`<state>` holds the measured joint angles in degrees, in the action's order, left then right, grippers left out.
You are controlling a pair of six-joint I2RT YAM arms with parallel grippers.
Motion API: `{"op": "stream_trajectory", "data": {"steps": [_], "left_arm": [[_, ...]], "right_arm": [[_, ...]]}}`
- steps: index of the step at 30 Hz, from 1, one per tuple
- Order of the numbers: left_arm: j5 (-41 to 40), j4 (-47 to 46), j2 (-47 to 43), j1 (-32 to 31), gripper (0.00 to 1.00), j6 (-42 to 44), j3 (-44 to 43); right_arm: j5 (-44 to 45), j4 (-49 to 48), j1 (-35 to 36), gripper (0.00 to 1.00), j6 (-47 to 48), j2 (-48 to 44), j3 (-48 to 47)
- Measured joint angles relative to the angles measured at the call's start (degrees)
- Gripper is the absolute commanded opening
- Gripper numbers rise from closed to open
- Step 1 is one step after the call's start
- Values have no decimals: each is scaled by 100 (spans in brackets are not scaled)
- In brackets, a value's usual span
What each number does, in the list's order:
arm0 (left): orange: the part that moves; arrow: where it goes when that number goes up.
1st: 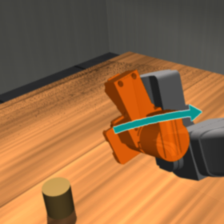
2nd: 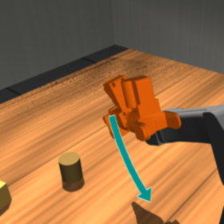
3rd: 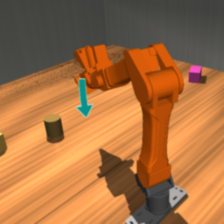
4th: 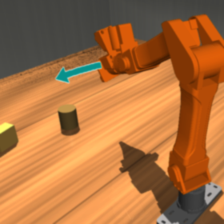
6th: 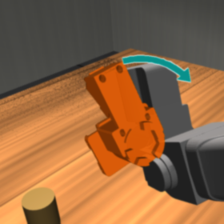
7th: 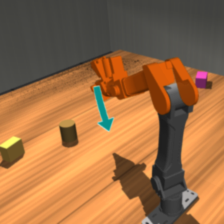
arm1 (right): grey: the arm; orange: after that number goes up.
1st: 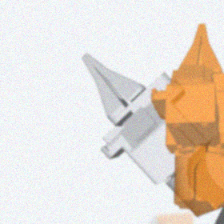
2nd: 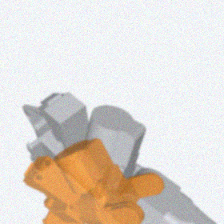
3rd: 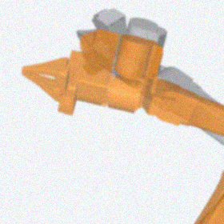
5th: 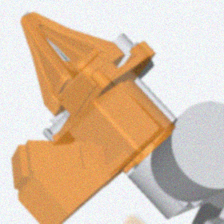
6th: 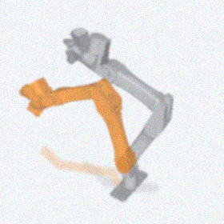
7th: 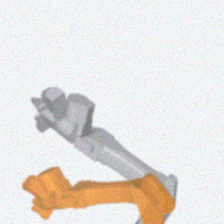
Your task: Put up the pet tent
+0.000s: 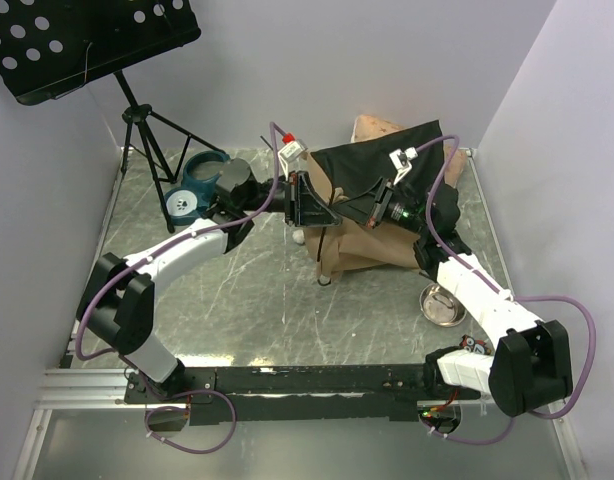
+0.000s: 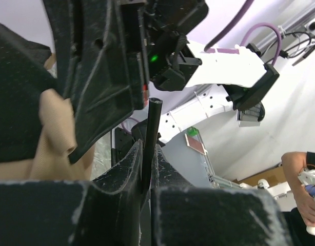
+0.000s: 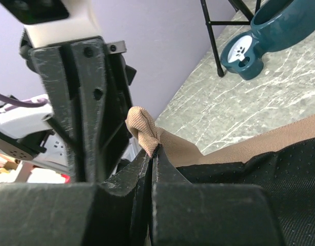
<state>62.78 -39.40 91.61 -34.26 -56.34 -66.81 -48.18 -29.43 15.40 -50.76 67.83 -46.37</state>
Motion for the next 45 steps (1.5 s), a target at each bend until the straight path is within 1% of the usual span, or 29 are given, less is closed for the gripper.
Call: {"op": "stream_trajectory", "data": {"steps": [10,18,25,45], "left_arm": [[-168,136,0,46,1,15,59],[-267,452,11,44,1,221,52],[-249,691,184,13,1,315,-151],[-251,452,223,-72,1,164,74]], "right_arm": [[-42,7,-160,0,-247,-68,0],[-81,7,-195,0,-382,-68,0],[-94,-48,-225,0,-380,-68,0],[-354,-103,-321,0,-326,-68,-2]]}}
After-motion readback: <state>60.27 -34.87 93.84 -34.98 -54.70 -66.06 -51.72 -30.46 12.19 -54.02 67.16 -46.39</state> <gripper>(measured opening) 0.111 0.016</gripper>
